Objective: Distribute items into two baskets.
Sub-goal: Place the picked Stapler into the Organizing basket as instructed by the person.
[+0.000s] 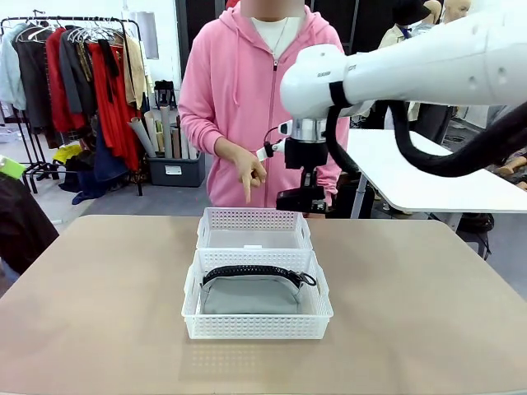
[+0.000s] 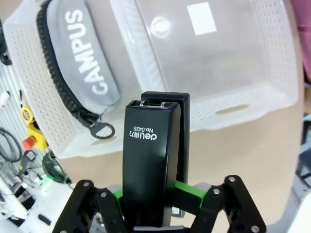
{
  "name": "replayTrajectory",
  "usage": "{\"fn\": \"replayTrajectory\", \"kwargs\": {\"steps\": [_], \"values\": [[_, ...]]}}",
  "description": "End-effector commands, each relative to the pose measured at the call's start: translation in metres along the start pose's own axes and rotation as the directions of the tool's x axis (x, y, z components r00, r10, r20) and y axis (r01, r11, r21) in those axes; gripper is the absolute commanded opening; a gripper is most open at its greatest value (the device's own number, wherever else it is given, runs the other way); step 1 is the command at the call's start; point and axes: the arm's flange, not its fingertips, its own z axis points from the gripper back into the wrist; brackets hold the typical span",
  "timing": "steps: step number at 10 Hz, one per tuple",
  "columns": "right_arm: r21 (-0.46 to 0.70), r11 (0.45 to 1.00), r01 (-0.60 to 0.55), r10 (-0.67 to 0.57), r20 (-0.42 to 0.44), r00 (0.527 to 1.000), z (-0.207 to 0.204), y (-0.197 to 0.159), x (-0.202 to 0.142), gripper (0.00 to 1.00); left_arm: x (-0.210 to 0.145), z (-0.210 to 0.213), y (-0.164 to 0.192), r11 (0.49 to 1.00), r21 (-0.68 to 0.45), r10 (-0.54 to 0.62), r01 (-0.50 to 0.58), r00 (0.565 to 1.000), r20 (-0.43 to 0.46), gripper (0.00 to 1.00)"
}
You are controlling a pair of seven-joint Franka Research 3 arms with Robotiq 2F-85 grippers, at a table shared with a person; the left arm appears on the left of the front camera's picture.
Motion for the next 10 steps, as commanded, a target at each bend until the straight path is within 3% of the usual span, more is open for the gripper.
{"fn": "replayTrajectory", "kwargs": {"steps": [1,6,10], "values": [[-0.022,0.997,-0.080,0.079,-0.019,0.997,0.004,-0.015,0.027,0.00,0.000,-0.001,0.001,1.000,-0.011,-0.015,0.015,1.000,0.017,1.00],[0.005,0.967,-0.254,0.254,-0.038,0.966,-0.027,-0.034,0.071,0.00,0.000,-0.001,0.001,1.000,-0.011,-0.015,0.015,1.000,0.017,1.00],[0.068,0.937,-0.342,0.341,0.021,0.940,-0.057,-0.048,0.079,0.00,0.000,-0.001,0.001,1.000,-0.011,-0.015,0.015,1.000,0.017,1.00]]}}
